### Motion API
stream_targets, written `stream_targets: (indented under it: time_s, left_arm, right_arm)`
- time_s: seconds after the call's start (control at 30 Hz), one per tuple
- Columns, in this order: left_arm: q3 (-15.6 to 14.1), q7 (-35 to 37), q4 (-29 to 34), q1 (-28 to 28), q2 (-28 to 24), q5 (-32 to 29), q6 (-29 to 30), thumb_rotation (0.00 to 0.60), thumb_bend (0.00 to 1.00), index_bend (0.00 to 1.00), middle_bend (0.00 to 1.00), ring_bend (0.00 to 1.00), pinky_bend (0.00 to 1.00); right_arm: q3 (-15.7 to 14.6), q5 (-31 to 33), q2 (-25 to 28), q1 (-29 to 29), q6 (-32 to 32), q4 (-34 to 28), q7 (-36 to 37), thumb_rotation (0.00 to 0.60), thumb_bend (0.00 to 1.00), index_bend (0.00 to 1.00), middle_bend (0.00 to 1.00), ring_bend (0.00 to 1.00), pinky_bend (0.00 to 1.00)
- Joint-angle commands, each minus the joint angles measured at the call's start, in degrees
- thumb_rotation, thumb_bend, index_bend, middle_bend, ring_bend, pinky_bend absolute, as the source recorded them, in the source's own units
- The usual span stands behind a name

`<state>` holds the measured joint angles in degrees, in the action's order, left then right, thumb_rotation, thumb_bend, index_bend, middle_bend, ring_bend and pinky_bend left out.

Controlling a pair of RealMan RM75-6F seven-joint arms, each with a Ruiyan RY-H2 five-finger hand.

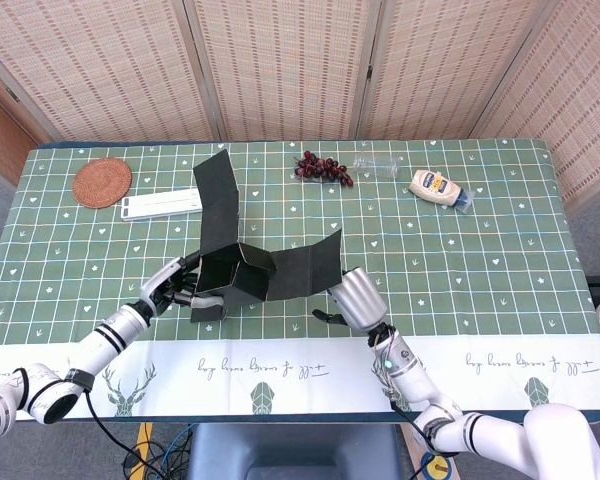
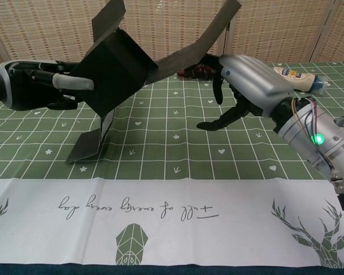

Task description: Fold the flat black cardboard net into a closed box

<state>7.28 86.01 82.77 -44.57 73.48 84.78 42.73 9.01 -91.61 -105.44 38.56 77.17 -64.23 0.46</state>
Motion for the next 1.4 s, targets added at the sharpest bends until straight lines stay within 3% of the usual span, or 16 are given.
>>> stream_targets:
  time_s: [0.03,0.8,1.4]
  left_arm:
    - [-0.3,-0.8,-0.5,-0.2,0.3,0.1,0.0,0.6,0.17,0.22,0.17,0.63,0.91]
    - [-0.7,-8.6,-0.1,-1.8,2.4,-1.7,-2.4,0.6,0.17,0.22,0.17,0.63,0.91]
    - [-1.3,-14.2,-0.5,-1.8,4.6,-2.1,-2.7,0.6,0.17,0.22,0.17,0.63,0.91]
  right_arm:
    - [-0.2,-0.3,0.6,-0.4,0.5,-0.4,-0.1,0.6,0.08,0.0,0.22,0.64,1.0]
    - [-0.2,-3.3,2.3,2.0,0.1,-2.4,-4.1,0.6,0.09,0.0,0.23,0.64,1.0]
    - [-0.7,-7.6,-1.6,5.8,1.9,4.6,-3.9,0.6,0.15,0.04,0.25,0.65,1.0]
